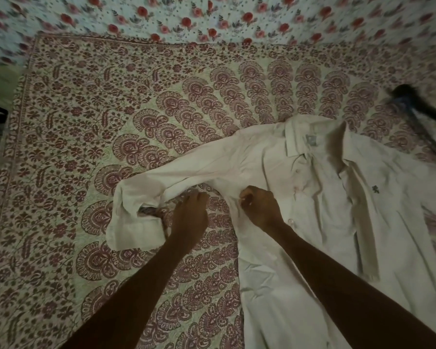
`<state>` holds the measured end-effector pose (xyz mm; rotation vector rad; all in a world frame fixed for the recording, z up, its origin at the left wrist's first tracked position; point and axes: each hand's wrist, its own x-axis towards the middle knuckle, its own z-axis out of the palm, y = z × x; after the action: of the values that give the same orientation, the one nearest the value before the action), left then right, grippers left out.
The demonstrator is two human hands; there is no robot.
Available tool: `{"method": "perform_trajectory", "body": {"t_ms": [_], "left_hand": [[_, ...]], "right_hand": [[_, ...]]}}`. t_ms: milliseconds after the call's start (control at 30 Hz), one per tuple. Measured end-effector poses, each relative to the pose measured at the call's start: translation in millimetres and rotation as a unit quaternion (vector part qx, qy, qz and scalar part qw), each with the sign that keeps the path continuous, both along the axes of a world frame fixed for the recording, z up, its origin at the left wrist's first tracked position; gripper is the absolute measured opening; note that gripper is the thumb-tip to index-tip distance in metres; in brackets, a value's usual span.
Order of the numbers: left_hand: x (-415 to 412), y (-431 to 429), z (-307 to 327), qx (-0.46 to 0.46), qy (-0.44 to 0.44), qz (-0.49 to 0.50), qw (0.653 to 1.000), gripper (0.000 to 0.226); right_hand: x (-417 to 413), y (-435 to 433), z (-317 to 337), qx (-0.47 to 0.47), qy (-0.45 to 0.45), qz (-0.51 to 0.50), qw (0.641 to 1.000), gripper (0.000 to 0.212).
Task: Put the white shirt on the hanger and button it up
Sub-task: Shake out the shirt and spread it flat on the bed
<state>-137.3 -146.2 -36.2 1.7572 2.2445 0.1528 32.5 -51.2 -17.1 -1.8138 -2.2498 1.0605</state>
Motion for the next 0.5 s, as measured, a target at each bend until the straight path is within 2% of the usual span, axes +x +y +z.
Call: {"method": "perform_trajectory", "body": {"t_ms": [100, 200, 267, 367, 500], "left_hand": [[26, 35, 3, 0.031, -0.048, -0.004, 0.998, 0.018], [62, 77, 8, 0.042, -0.099, -0.024, 0.994, 0.017], [82, 101, 7, 0.047, -0.115, -0.042, 0.991, 0.019], [111, 144, 3, 0.078, -0.084, -0.095, 0.989, 0.026], [136, 207, 1, 0.109, -0.013, -0.179, 0.978, 0.042]], "right_hand": [[25, 14, 6, -0.01, 0.002, -0.049, 0.999, 0.016], [56, 33, 4, 0.001, -0.058, -0.085, 0.995, 0.017], [76, 48, 0, 0.014, -0.063, -0.133, 0.989, 0.017], [106, 80, 0, 0.026, -0.058, -0.211, 0.975, 0.025], [132, 125, 2, 0.105, -0.098, -0.222, 0.964, 0.031]]}}
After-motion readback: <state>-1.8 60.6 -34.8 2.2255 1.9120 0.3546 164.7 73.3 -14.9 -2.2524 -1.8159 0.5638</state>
